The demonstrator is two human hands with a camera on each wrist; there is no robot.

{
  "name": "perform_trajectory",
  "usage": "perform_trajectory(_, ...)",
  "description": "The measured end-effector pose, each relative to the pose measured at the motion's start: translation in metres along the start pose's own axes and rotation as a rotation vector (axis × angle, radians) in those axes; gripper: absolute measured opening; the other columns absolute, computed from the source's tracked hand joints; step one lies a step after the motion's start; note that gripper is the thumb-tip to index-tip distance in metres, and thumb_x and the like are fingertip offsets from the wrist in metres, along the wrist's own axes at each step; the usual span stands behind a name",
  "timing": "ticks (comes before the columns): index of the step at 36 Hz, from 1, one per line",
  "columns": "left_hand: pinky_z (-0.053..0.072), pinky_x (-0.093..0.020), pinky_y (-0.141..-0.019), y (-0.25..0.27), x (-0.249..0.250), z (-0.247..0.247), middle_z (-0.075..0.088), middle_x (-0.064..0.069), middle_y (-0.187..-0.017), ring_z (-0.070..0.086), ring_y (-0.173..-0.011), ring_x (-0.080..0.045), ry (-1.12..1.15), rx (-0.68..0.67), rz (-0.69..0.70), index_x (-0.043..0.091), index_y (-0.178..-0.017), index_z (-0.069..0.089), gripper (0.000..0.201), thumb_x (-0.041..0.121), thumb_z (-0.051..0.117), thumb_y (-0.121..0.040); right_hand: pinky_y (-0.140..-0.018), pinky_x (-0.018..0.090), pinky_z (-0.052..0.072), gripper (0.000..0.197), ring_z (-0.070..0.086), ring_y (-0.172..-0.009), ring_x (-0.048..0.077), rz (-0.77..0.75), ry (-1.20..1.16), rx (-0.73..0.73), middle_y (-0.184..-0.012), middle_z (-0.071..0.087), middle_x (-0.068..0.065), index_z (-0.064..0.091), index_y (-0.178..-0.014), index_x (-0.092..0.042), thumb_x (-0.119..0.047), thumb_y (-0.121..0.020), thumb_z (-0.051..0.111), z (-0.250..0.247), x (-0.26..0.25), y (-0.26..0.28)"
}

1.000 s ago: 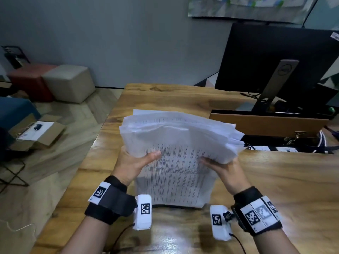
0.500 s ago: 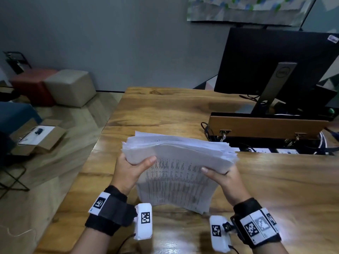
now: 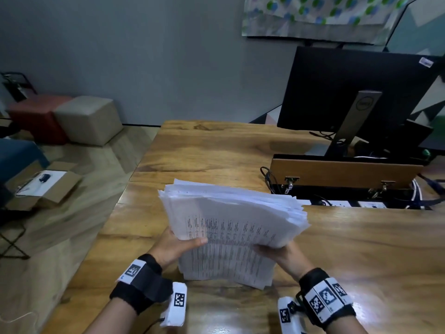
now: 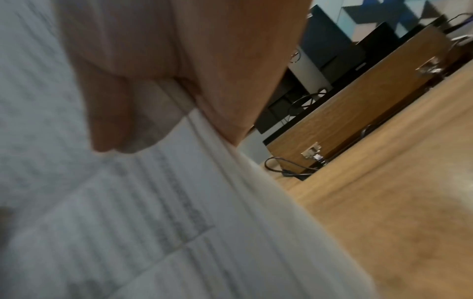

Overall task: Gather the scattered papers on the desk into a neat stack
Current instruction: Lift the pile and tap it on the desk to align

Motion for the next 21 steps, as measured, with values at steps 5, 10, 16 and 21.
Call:
perform_trajectory(5, 0.057, -0.016, -0.07, 0.005, 0.035, 0.004, 0.079, 0.009, -0.09, 0.074, -0.092, -0.01, -0.035, 0.084, 0.135, 0.019, -0.095, 0.072, 0.03, 0.0, 0.079, -0.072, -0.081, 0.021, 0.058, 0.054, 0.067, -0.108, 0.008, -0.069, -0.041, 0.029, -0.114, 0.071, 0.0, 0.054, -0.127, -0.012, -0.002, -0.08, 0.078, 0.001, -0.025, 0.0)
perform_trajectory(10, 0.057, -0.017, -0.067, 0.012, 0.071, -0.006, 0.079, 0.009, -0.083, 0.074, -0.081, -0.006, 0.007, 0.167, 0.302, 0.023, -0.083, 0.075, 0.026, 0.009, 0.086, -0.063, -0.077, 0.021, 0.059, 0.05, 0.07, -0.1, 0.002, -0.165, -0.052, 0.074, -0.101, 0.077, -0.014, 0.061, -0.115, -0.018, 0.004, -0.074, 0.079, -0.006, -0.052, 0.003)
perform_trajectory(16, 0.058, -0.02, -0.066, 0.018, 0.087, -0.02, 0.078, 0.01, -0.085, 0.072, -0.08, -0.008, 0.057, 0.319, 0.402, 0.007, -0.101, 0.068, 0.057, 0.03, 0.093, -0.056, -0.079, 0.026, 0.061, 0.046, 0.072, -0.093, 0.003, -0.166, -0.031, 0.11, -0.095, 0.079, -0.014, 0.064, -0.106, -0.025, 0.003, -0.072, 0.079, -0.011, -0.052, 0.0)
perform_trajectory(21, 0.052, -0.023, -0.086, 0.035, 0.128, -0.017, 0.065, 0.022, -0.106, 0.061, -0.097, 0.001, -0.215, 0.396, 0.6, 0.03, -0.133, 0.044, 0.084, 0.023, 0.089, -0.063, -0.076, 0.022, 0.059, 0.046, 0.072, -0.092, 0.003, -0.138, -0.044, 0.081, -0.095, 0.079, -0.007, 0.065, -0.108, -0.021, 0.007, -0.074, 0.078, -0.01, -0.05, -0.005)
Point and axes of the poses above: each hand's wrist, its own y-axis away from the middle knuckle, its own z-axis out of the palm, x = y × z, the point moved 9 cm from there along -y, towards the middle knuckle
